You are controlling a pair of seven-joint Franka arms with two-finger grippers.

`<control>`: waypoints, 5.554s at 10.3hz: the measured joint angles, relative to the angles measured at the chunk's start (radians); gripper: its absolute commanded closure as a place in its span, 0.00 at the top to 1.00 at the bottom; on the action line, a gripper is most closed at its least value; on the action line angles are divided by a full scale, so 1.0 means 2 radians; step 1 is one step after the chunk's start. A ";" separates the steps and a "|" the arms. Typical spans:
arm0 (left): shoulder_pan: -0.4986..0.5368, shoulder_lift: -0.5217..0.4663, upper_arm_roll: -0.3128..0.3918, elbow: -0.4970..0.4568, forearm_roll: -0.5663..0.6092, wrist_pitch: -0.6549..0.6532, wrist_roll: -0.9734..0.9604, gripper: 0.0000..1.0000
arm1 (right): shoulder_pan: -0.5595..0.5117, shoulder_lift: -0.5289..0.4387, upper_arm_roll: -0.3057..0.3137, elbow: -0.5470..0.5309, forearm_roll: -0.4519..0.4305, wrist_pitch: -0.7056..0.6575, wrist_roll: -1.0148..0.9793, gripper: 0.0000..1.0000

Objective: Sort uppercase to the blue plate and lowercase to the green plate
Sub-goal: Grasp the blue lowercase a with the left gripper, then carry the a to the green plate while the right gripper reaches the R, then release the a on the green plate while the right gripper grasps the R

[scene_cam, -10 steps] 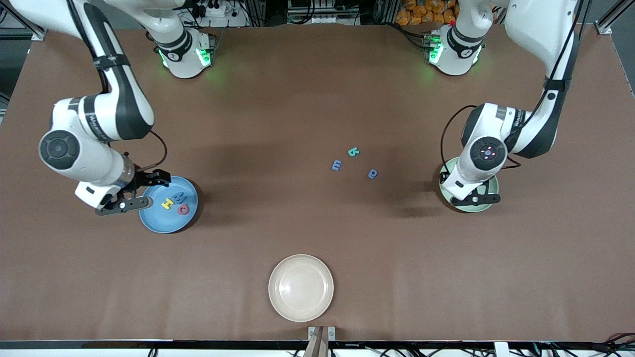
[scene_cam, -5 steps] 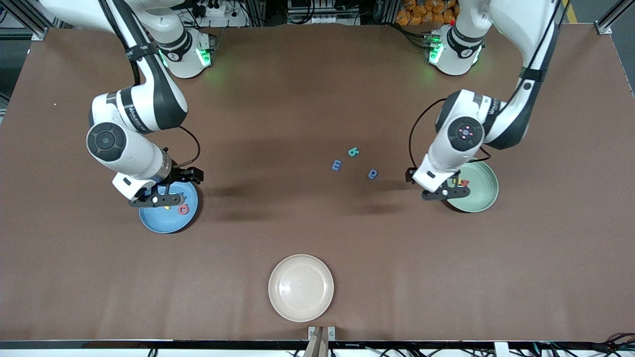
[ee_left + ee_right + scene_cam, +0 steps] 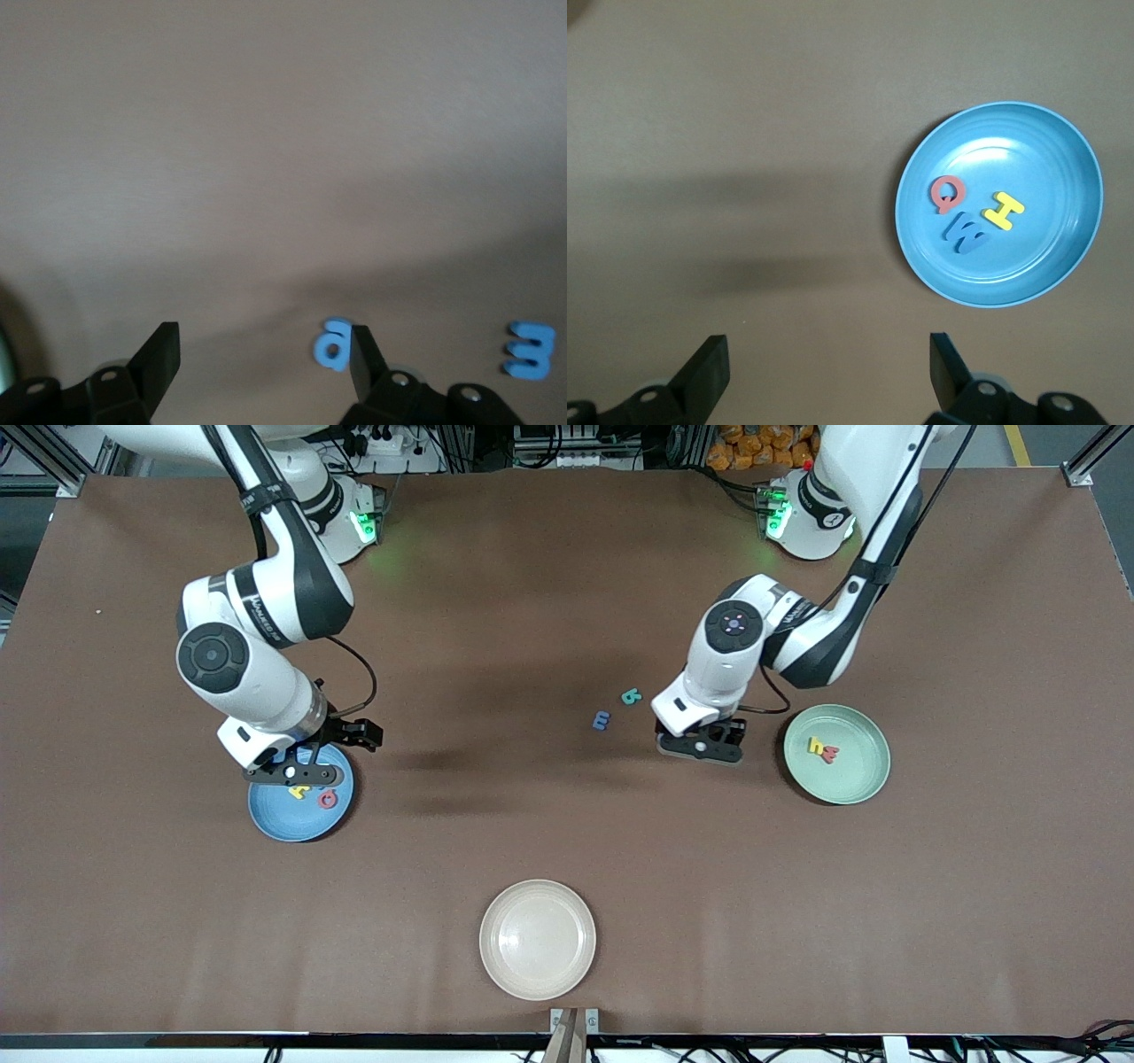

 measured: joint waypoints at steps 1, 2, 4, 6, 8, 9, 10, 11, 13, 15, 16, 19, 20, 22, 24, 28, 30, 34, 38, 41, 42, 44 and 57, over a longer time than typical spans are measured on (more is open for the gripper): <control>0.000 0.004 -0.003 0.000 0.000 0.002 0.035 0.87 | 0.000 -0.004 -0.001 0.000 0.000 -0.003 0.000 1.00; 0.002 0.004 -0.003 0.000 0.000 0.002 0.067 0.87 | 0.000 -0.009 -0.002 0.001 0.000 -0.008 0.000 1.00; 0.005 0.006 -0.003 0.000 0.001 0.003 0.111 0.82 | 0.000 -0.012 -0.003 0.003 0.000 -0.013 0.001 1.00; 0.005 0.010 -0.005 -0.001 0.001 0.014 0.151 0.79 | -0.001 -0.012 -0.003 0.003 0.000 -0.015 0.001 1.00; 0.004 0.020 -0.016 -0.011 0.001 0.052 0.158 0.79 | -0.001 -0.010 -0.004 0.002 0.000 -0.017 0.001 1.00; 0.003 0.026 -0.018 -0.020 0.001 0.074 0.159 0.79 | -0.001 -0.008 -0.004 0.002 0.000 -0.018 0.001 1.00; 0.003 0.032 -0.018 -0.026 0.001 0.088 0.160 0.78 | -0.001 -0.006 -0.004 0.002 0.000 -0.018 0.001 1.00; 0.003 0.038 -0.018 -0.029 0.001 0.096 0.164 0.77 | -0.001 -0.005 -0.004 0.002 0.000 -0.017 0.001 1.00; 0.004 0.045 -0.018 -0.038 0.001 0.102 0.177 0.74 | -0.001 -0.005 -0.004 0.002 0.001 -0.017 0.001 1.00; 0.004 0.046 -0.018 -0.052 0.003 0.113 0.182 0.70 | -0.001 -0.004 -0.003 0.002 0.001 -0.022 0.001 1.00; 0.004 0.047 -0.017 -0.057 0.011 0.115 0.185 0.68 | -0.001 -0.004 -0.003 0.003 0.001 -0.025 0.001 1.00; 0.006 0.051 -0.017 -0.060 0.033 0.120 0.185 0.55 | 0.000 -0.004 -0.002 0.025 0.029 -0.038 0.001 0.96; 0.006 0.051 -0.017 -0.060 0.035 0.120 0.186 0.50 | 0.001 -0.005 -0.002 0.041 0.039 -0.059 0.001 0.96; 0.006 0.051 -0.018 -0.060 0.035 0.122 0.186 0.42 | 0.002 -0.005 -0.003 0.074 0.057 -0.088 0.001 0.95; 0.006 0.050 -0.019 -0.060 0.035 0.122 0.186 0.33 | 0.002 -0.005 -0.006 0.086 0.074 -0.091 0.001 0.95; 0.006 0.050 -0.020 -0.059 0.035 0.123 0.186 0.00 | 0.010 -0.005 -0.006 0.108 0.080 -0.111 0.001 0.94; 0.008 0.050 -0.019 -0.058 0.035 0.123 0.186 0.00 | 0.016 -0.005 -0.006 0.118 0.081 -0.120 0.002 0.94; 0.039 0.023 -0.015 -0.042 0.023 0.028 0.185 0.00 | 0.048 0.001 -0.006 0.122 0.082 -0.118 0.048 0.94; 0.113 -0.034 0.017 -0.038 0.021 -0.109 0.319 0.00 | 0.136 0.024 -0.005 0.143 0.084 -0.086 0.205 0.94; 0.172 -0.046 0.052 -0.043 0.019 -0.122 0.440 0.00 | 0.251 0.112 -0.010 0.168 0.083 -0.003 0.391 0.89; 0.177 -0.046 0.054 -0.045 0.018 -0.122 0.444 0.00 | 0.290 0.148 -0.023 0.186 0.082 0.009 0.437 0.88; 0.175 -0.046 0.055 -0.048 -0.022 -0.122 0.444 0.00 | 0.342 0.202 -0.045 0.218 0.082 0.048 0.522 0.80; 0.141 -0.047 0.167 0.082 -0.137 -0.196 0.345 0.81 | 0.397 0.331 -0.061 0.280 0.083 0.130 0.709 0.66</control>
